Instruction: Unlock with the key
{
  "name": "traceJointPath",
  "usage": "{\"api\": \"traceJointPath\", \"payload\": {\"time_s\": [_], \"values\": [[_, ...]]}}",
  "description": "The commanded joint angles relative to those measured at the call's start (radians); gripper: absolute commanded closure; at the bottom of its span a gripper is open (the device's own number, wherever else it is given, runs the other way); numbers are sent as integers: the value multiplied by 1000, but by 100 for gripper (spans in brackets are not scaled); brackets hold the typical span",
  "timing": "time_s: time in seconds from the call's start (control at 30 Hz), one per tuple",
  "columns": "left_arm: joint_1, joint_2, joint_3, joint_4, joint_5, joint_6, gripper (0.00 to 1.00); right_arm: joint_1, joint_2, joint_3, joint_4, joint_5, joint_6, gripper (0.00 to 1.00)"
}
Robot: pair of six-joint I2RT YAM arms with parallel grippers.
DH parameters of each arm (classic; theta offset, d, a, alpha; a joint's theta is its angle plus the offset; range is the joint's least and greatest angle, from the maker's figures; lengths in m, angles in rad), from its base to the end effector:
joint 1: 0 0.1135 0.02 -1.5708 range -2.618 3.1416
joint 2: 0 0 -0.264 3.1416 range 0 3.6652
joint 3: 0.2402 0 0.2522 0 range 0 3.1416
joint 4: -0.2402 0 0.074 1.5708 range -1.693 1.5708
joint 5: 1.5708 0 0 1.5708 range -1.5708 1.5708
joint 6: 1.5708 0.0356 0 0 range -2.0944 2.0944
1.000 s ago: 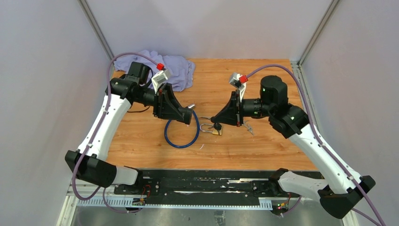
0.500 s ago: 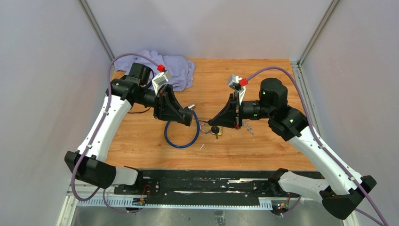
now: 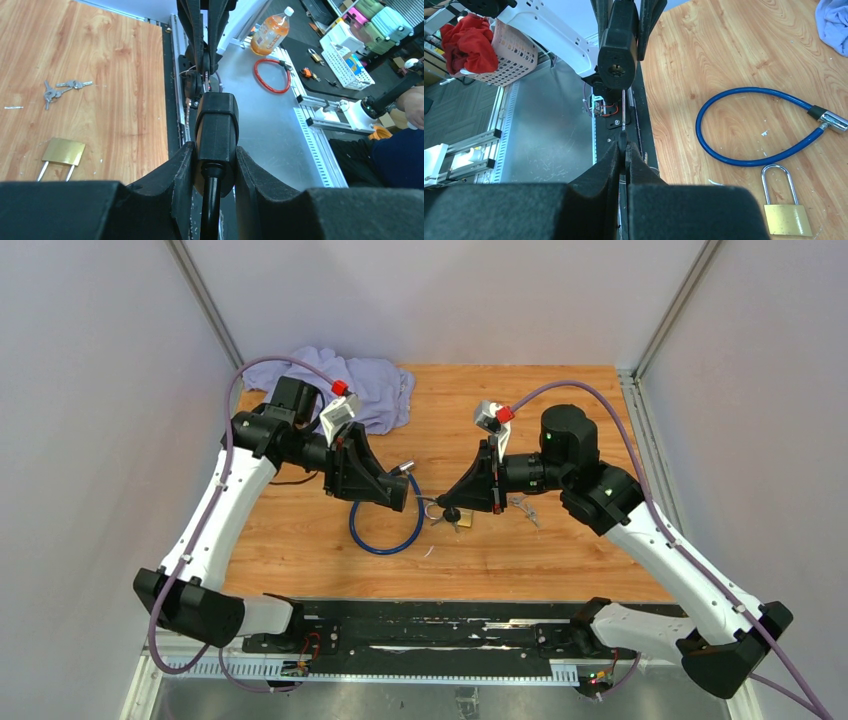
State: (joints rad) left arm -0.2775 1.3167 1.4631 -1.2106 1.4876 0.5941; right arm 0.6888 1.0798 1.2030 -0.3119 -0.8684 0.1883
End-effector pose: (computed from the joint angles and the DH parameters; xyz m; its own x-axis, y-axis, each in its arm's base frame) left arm 0.2063 -0.0956 0.3968 -0.4238 0.1691 -0.8898 0.8749 -0.1776 -0.4505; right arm 0.1576 0.1650 0.4178 -0.3275 -0.1130 -0.9381 -0.9448 0.0441 0.3245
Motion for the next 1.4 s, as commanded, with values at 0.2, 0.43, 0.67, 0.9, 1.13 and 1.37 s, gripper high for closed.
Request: {"api": "traceJointPath", "payload": {"time_s": [0.2,0.43,0.67,0.9,1.13,1.37], "values": [[6,-34,-1,4,77,11,100,18,-6,19,-6,31,-21,99],[9,-48,-6,3,78,19,100,21,19,27,-10,32,-18,99],[9,-54,-3,3,77,24,100,34,40,41,-9,31,-25,99],[9,-51,2,3,78,26,100,37,32,35,-9,37,-30,99],[9,-61,6,2,78,30,100,37,21,40,-15,48,-38,99],[9,-71,6,0,78,35,100,37,13,41,-9,47,-38,99]]}}
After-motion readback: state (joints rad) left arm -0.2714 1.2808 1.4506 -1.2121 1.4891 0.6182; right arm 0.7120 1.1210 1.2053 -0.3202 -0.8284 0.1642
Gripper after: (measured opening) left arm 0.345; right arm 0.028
